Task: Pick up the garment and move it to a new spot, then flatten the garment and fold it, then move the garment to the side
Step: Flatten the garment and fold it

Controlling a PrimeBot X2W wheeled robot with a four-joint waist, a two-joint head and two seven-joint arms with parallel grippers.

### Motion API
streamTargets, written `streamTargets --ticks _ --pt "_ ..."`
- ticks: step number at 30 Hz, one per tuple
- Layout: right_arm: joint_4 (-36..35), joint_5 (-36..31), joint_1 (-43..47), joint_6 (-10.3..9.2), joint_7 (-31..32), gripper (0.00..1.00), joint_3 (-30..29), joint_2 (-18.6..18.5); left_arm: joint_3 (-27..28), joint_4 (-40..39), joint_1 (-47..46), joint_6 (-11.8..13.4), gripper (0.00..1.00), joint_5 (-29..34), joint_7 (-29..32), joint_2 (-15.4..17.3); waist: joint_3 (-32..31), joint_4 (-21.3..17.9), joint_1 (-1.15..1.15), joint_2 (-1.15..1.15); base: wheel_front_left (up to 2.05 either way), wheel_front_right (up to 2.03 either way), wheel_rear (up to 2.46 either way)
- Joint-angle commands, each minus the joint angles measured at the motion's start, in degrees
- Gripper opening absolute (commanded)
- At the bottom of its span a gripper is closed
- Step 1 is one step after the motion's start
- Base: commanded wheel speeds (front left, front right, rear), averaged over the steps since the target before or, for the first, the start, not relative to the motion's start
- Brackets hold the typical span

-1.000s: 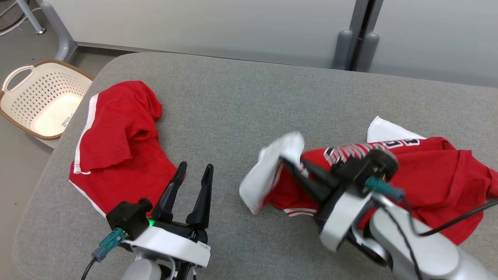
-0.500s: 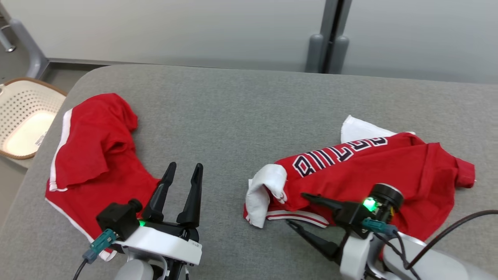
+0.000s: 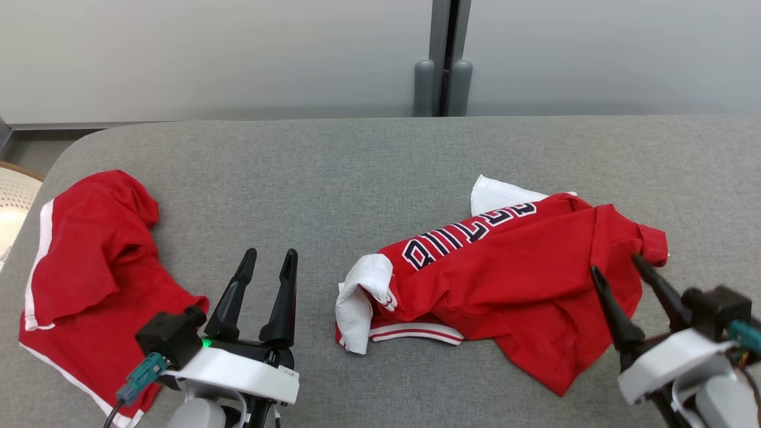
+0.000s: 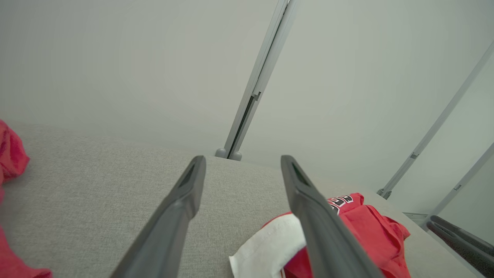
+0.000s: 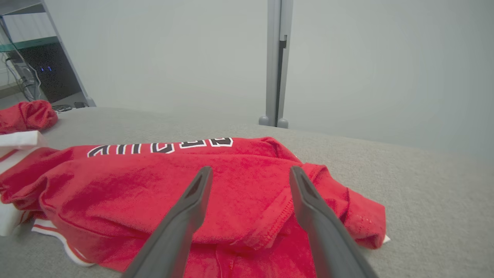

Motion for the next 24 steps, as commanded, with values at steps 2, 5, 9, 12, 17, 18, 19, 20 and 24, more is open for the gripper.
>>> streamTargets --ticks 2,5,9,12,17,18,19,20,24 --pt "-0.7 -2.4 3.3 -0.02 -0.5 1.00 -3.8 2.8 0.2 -0.2 0.4 -0.1 1.00 0.0 0.0 0.2 0.2 -0.5 0.00 0.00 0.00 0.00 0.00" --pt "-1.8 -4.8 7.5 -0.02 -0.6 1.00 -9.0 6.9 -0.3 0.0 0.5 -0.1 1.00 0.3 0.0 0.2 0.4 -1.0 0.00 0.00 0.00 0.00 0.00" --pt "-2.4 -7.7 10.0 -0.02 0.6 1.00 -11.6 10.3 -0.5 0.1 0.4 -0.1 1.00 0.5 0.0 0.2 0.6 -1.2 0.00 0.00 0.00 0.00 0.00" --pt "-2.4 -8.9 9.8 -0.02 2.1 1.00 -13.0 11.7 -0.7 0.0 -0.3 -0.1 1.00 0.5 0.0 0.2 1.0 -1.1 0.00 0.00 0.00 0.00 0.00" --pt "-1.2 -8.2 7.7 -0.02 4.7 1.00 -16.5 14.2 -1.6 0.0 -1.3 -0.1 1.00 0.4 0.0 0.2 2.2 0.0 0.00 0.00 0.00 0.00 0.00" --pt "-0.8 -7.8 7.2 -0.02 5.3 1.00 -17.3 14.4 -1.6 0.1 -1.3 -0.1 1.00 0.3 0.0 0.2 2.5 0.3 0.00 0.00 0.00 0.00 0.00" --pt "-0.3 -7.6 6.6 -0.02 5.9 1.00 -17.8 14.6 -1.7 0.1 -1.3 -0.1 1.00 0.4 0.0 0.2 2.9 0.6 0.00 0.00 0.00 0.00 0.00" --pt "0.2 -7.1 5.8 -0.02 6.4 1.00 -18.4 14.8 -1.9 0.2 -1.4 -0.1 1.00 0.5 0.0 0.2 3.3 1.0 0.00 0.00 0.00 0.00 0.00" --pt "3.1 -4.9 3.2 -0.02 8.3 1.00 -21.3 15.4 -2.1 0.3 -2.1 -0.1 1.00 0.4 0.0 0.2 4.8 2.8 0.00 0.00 0.00 0.00 0.00"
